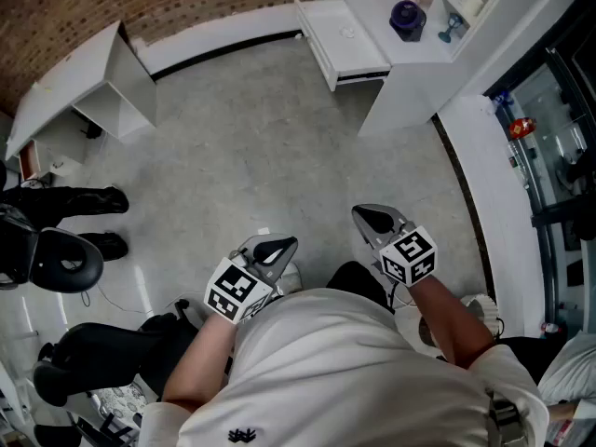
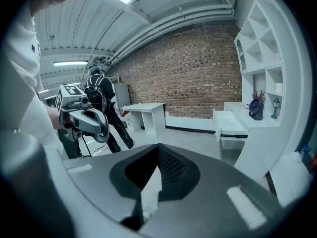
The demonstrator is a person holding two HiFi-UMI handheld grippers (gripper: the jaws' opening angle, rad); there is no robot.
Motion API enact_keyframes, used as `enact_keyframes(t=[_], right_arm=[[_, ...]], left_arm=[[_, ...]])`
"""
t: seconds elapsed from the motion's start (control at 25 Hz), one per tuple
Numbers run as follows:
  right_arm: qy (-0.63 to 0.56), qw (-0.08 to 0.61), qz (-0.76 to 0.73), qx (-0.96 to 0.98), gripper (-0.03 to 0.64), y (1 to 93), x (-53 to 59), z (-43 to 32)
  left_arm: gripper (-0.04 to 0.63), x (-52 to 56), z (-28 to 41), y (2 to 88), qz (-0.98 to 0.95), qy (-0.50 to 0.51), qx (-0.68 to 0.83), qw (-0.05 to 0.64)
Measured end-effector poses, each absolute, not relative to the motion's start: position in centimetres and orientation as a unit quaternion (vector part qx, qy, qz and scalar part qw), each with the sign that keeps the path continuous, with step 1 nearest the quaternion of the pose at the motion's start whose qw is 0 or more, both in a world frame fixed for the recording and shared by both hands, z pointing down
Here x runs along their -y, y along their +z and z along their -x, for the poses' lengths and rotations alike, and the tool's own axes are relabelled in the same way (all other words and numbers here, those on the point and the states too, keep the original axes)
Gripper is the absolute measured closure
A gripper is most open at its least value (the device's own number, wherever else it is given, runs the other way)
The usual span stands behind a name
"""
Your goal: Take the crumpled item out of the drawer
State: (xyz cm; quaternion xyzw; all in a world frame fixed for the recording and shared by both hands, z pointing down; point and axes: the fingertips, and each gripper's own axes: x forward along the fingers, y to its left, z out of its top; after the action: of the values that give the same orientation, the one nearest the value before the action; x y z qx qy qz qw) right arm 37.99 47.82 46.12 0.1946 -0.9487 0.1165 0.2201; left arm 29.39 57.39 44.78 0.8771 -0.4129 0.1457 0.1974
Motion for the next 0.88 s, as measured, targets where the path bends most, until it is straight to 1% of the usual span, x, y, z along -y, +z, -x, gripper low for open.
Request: enact_keyframes(t=[0.16,0.28,0.4,0.56,0.64,0.76,0.88], right_arm=[[0.127,0.221,-0.199,0.946,0.604,46.7,-47.9,-35.9],[0.129,0.227,-0.202,0.944,0.606,46.9,-47.2,-35.3],[0.137,0.227,-0.211,0.941,0.605,47.2,-44.9,-35.2],[0.146,0.203,-0.228,0.941,0.601,47.3,-39.8,-34.9],[0.155,0.193,-0.236,0.94,0.497,47.5,-36.6,-34.4],[0.164,0.182,-0.251,0.937,0.424,47.8,-31.1,-33.6],[0.169,0.174,-0.26,0.935,0.378,48.0,-25.5,-32.8]], left_arm=[[0.589,-56.9,-27.0,45.3,-0.879,0.142,0.409,0.202],[0.589,-55.9,-26.5,45.7,-0.882,0.136,0.401,0.208],[0.589,-53.6,-26.4,46.0,-0.885,0.136,0.392,0.211],[0.589,-49.2,-25.9,46.1,-0.886,0.142,0.386,0.213],[0.589,-46.8,-25.6,46.0,-0.886,0.148,0.383,0.214],[0.589,-42.7,-25.0,46.0,-0.887,0.16,0.376,0.217],[0.589,-38.1,-24.8,45.7,-0.888,0.173,0.369,0.212]])
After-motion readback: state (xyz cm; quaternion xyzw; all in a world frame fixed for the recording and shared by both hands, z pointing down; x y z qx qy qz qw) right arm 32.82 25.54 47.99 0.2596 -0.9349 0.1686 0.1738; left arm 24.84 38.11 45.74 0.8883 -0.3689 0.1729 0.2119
